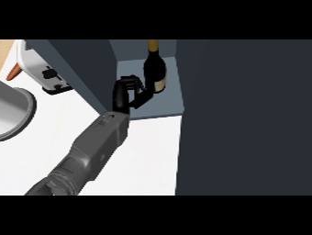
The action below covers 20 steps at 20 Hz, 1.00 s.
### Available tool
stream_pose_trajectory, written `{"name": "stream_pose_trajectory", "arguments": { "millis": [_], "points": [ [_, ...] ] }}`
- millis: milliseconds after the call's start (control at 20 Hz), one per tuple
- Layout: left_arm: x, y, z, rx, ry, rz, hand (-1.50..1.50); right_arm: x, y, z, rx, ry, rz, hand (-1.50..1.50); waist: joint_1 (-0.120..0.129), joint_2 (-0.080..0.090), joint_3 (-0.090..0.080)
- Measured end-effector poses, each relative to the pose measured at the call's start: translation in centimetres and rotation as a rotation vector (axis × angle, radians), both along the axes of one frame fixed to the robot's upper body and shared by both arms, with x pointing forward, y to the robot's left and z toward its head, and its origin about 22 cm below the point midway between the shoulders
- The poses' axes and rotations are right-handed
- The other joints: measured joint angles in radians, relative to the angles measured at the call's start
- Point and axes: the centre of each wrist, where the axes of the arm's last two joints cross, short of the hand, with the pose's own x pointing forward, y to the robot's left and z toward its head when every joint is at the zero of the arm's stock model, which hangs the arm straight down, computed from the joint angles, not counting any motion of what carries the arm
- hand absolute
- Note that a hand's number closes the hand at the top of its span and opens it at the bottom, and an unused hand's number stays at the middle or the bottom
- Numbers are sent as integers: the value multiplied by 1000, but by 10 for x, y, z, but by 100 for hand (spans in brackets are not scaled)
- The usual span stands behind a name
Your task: Pick up the wine, place it into the cabinet and close the cabinet
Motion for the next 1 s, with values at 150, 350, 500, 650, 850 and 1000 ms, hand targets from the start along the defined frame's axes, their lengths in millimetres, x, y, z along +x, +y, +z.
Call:
{"name": "stream_pose_trajectory", "arguments": {
  "millis": [150, 350, 500, 650, 850, 1000],
  "points": [
    [5, -1, 6, -10, -6, -3, 150, 0, -1, -2, -1, 4, -1, -150, -1, 0, 0],
    [12, -3, 16, -18, -26, -3, 150, -1, -2, -4, -4, 12, 4, -150, -6, 1, 0],
    [17, -6, 24, -25, -38, 2, 150, 0, 0, -5, 0, 6, 10, -150, -6, 2, 1],
    [23, -9, 33, -26, -44, 6, 150, -2, -2, -2, -5, 6, 7, -150, -7, 1, 1],
    [30, -9, 43, -6, -49, 8, 150, -1, -5, -3, -2, 8, 2, -150, -7, 5, 1],
    [35, -9, 51, 11, -55, 22, 150, -1, -8, -3, -3, 6, -1, -150, -9, 6, 1]
  ]
}}
